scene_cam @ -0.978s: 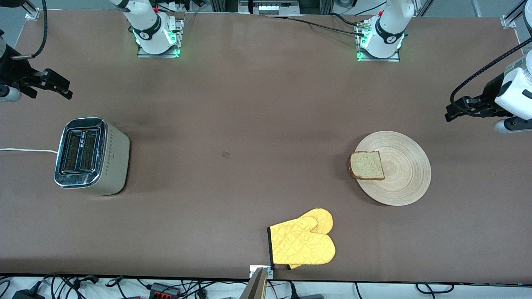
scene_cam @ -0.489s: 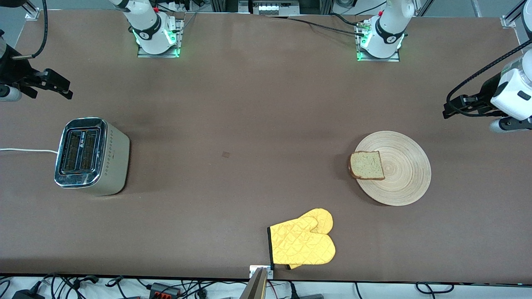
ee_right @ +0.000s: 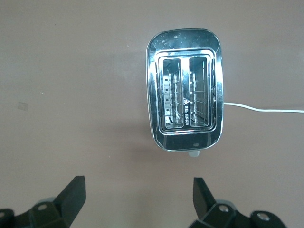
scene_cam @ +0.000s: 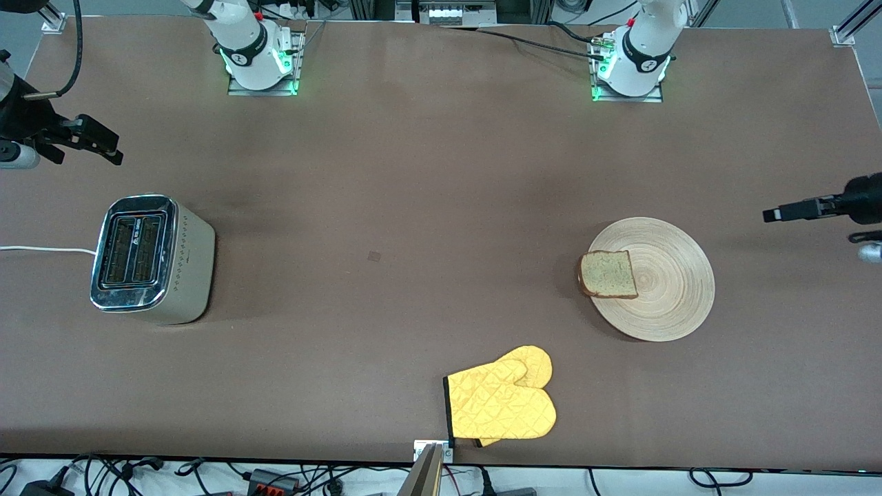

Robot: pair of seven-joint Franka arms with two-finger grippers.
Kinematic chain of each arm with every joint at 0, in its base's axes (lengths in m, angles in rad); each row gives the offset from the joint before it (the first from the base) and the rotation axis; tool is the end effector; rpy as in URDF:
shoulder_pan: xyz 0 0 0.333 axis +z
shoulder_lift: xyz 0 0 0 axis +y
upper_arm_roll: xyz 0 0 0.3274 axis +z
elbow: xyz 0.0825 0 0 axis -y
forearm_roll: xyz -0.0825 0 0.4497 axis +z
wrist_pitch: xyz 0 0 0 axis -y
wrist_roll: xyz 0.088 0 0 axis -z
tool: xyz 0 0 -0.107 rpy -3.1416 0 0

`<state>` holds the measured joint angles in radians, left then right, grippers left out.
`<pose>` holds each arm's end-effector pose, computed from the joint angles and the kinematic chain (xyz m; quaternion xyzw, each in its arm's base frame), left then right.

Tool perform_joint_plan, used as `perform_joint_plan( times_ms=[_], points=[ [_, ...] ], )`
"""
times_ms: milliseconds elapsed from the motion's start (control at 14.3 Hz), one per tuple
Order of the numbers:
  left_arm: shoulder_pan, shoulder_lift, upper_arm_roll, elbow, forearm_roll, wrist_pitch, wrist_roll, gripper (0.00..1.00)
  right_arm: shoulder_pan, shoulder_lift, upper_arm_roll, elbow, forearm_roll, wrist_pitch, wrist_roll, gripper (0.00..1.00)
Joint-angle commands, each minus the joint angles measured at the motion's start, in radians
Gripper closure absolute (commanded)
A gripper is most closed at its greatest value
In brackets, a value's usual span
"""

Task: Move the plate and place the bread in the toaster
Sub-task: 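Lower the left gripper beside the wooden plate rim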

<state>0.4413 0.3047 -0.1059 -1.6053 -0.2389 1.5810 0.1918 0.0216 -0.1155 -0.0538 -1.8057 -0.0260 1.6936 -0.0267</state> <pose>0.6466 0.2053 0.4237 0.9736 0.0905 -0.1215 0.1708 0.5885 -0.0228 0.5893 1.0000 -0.0010 0.0013 0.0099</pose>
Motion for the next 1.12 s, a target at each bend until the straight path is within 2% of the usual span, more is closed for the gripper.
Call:
perform_joint_plan(
  times_ms=[0,140,279,769,1048],
  points=[
    [0.068,0.127,-0.008,0.059,-0.057,-0.016,0.165,0.00,0.000,-0.012,0.002,-0.017,-0.002,0.011,-0.012,0.00],
    [0.115,0.218,-0.008,0.061,-0.129,-0.015,0.251,0.00,0.000,-0.007,0.002,-0.018,-0.002,0.011,-0.012,0.00],
    [0.115,0.286,-0.008,0.061,-0.175,0.032,0.305,0.00,0.000,-0.006,0.002,-0.018,-0.002,0.012,-0.012,0.00],
    [0.099,0.421,-0.057,0.047,-0.221,0.223,0.529,0.00,0.000,-0.004,0.002,-0.018,0.000,0.012,-0.012,0.00],
    [0.096,0.474,-0.060,0.045,-0.293,0.244,0.569,0.01,0.000,-0.003,0.002,-0.023,0.000,0.014,-0.012,0.00]
  ],
)
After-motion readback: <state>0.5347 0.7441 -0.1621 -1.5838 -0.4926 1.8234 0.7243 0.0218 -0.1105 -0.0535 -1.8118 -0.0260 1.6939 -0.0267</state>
